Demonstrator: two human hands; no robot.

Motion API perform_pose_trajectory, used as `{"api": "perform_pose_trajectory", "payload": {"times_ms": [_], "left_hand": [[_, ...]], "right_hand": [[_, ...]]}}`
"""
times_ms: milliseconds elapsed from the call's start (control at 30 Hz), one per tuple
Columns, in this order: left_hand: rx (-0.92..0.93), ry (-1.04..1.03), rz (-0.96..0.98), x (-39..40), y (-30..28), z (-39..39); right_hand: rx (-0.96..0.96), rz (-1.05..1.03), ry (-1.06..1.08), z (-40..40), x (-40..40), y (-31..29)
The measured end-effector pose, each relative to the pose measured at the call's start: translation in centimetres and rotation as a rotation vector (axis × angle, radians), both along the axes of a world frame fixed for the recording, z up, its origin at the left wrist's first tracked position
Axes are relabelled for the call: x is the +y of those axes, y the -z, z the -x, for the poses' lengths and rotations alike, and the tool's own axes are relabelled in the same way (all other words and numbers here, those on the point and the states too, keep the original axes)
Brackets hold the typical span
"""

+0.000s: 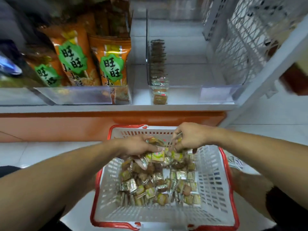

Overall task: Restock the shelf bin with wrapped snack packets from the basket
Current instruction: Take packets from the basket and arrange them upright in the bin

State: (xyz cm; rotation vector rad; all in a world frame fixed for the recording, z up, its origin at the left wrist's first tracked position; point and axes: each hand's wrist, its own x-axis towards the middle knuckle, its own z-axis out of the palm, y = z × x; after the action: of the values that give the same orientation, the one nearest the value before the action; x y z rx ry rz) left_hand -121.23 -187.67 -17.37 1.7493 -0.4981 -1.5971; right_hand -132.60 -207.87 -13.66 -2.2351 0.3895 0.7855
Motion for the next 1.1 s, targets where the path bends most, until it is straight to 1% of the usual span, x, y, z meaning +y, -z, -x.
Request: {"api": "perform_pose_trajectory", "payload": {"times_ms": [33,100,133,200,233,267,400,567,667,733,800,933,1100], "left_hand": [[0.046,-0.014,0.027,0.1,-2.1,-0.5],[0.099,-0.016,0.078,0.3,-6.2,-1.0],[0.108,-0.021,0.101,0.3,-8.0,-1.1],[0.094,-0.043,0.158,0.3,-10.9,-0.7],[0.090,-0.060,0.193,0.2,-12.0,-0.4],[0.100,-0.078,0.234,0.1,-13.0,0.0],[0.228,-0.171,0.374,-0.2,-15.3,1.2],[0.423,-0.339,0.435,-1.5,-15.5,1.5],[0.538,-0.374,0.443,-2.1,-15.4,1.2],[0.611,-0.347,0.467,-2.0,-15.3,0.8],[0.591,-0.320,0.477,-2.0,-15.1,0.5],[0.379,-0.328,0.444,-2.1,-14.1,0.8],[0.329,-0.361,0.428,-2.1,-13.8,0.7]], "right_hand": [[-0.023,-0.015,0.001,0.2,-0.3,-2.6],[-0.137,-0.045,0.029,0.8,-0.6,-7.4],[-0.196,-0.120,0.066,1.1,-0.6,-9.5],[-0.256,-0.407,0.191,1.8,0.0,-12.6],[-0.281,-0.541,0.266,2.0,0.4,-13.7],[-0.329,-0.630,0.335,2.2,0.8,-14.3],[-0.506,-0.745,0.549,1.8,2.1,-14.6],[-0.520,-0.735,0.591,1.0,1.7,-14.0],[-0.522,-0.727,0.613,0.7,0.9,-13.7],[-0.510,-0.708,0.612,0.6,0.4,-13.6],[-0.508,-0.705,0.597,0.5,0.2,-13.3],[-0.511,-0.670,0.563,0.5,0.4,-12.8],[-0.478,-0.557,0.553,0.5,0.0,-12.5]]}}
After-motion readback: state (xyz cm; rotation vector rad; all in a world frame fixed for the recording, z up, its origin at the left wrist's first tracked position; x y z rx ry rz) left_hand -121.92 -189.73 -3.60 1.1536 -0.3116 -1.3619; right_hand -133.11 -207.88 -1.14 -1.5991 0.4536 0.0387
